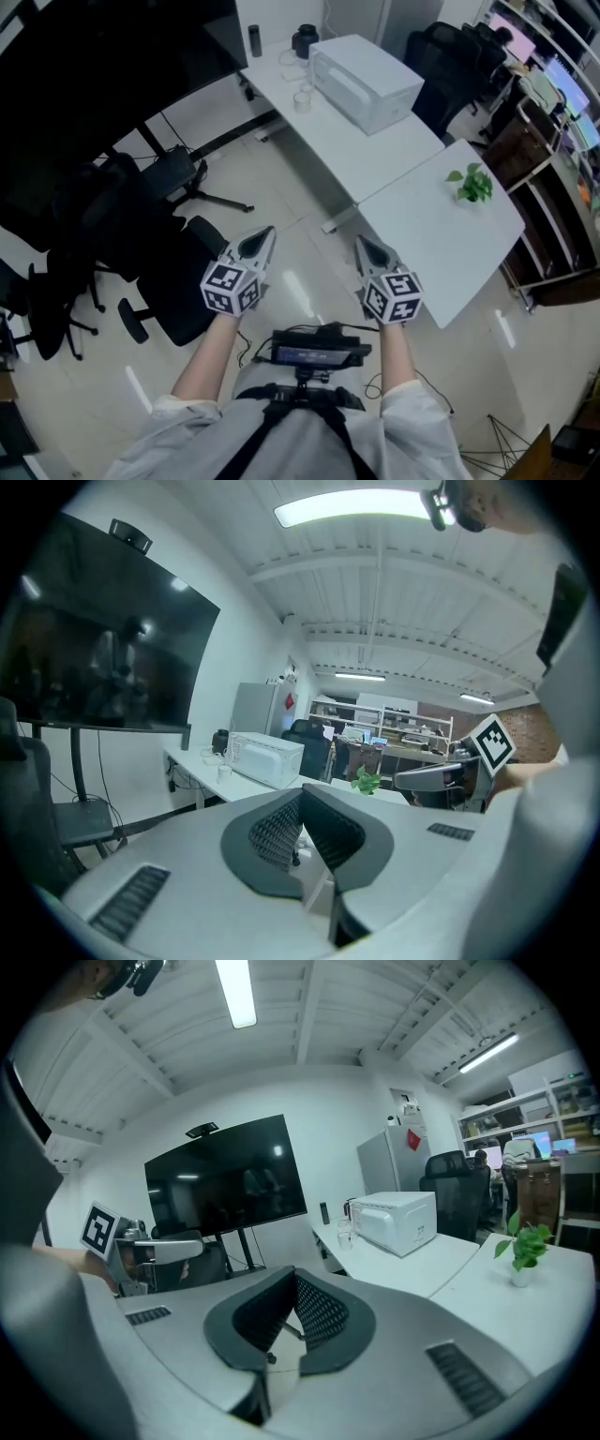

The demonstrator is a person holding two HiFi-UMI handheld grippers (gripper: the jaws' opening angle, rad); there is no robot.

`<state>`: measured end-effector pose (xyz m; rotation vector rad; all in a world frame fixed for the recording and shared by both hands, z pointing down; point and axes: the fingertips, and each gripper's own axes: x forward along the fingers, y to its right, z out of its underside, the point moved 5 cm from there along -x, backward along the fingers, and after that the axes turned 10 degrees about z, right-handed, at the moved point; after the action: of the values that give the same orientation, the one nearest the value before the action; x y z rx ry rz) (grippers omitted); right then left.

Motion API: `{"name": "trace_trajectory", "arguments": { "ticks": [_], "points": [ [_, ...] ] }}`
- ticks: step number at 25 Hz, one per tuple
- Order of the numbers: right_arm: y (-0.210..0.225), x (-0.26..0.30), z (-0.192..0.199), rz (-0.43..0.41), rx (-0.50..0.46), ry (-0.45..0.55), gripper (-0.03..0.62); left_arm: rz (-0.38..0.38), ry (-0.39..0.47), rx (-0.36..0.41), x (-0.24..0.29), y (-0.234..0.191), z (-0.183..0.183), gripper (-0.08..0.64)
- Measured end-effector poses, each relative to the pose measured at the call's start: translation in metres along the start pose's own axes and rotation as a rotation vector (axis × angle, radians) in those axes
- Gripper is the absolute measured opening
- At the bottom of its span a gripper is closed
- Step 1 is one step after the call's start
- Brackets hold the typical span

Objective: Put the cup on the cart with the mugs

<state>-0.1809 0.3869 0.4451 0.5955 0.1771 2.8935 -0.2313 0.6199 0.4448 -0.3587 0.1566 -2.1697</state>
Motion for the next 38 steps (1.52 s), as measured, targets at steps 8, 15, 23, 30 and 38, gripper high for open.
{"name": "trace_trajectory", "arguments": {
  "ticks": [8, 15, 23, 30, 38],
  "points": [
    [0.026, 0.079, -0.022, -0.038, -0.023, -0.021, 0.008, -0.039, -0.001, -0.021, 0.054, -0.050, -0.008, 0.000],
    [0.058, 0.158, -0.051, -0.113, -0.031, -0.033, 0.008, -0.088, -0.013, -0.016, 0.119, -0.096, -0.028, 0.000],
    [0.101, 0.228, -0.088, -0.150, -0.077, -0.047, 0.008, -0.119, -0.012, -0.003, 0.192, -0.133, -0.050, 0.000],
    [0.106, 0.294, -0.104, -0.182, -0.096, -0.078, 0.008, -0.121, -0.017, 0.017, 0.239, -0.178, -0.064, 0.000],
    [0.107, 0.396, -0.119, -0.132, -0.130, -0.117, 0.008, -0.084, -0.002, 0.028, 0.299, -0.268, -0.062, 0.000]
  ]
}}
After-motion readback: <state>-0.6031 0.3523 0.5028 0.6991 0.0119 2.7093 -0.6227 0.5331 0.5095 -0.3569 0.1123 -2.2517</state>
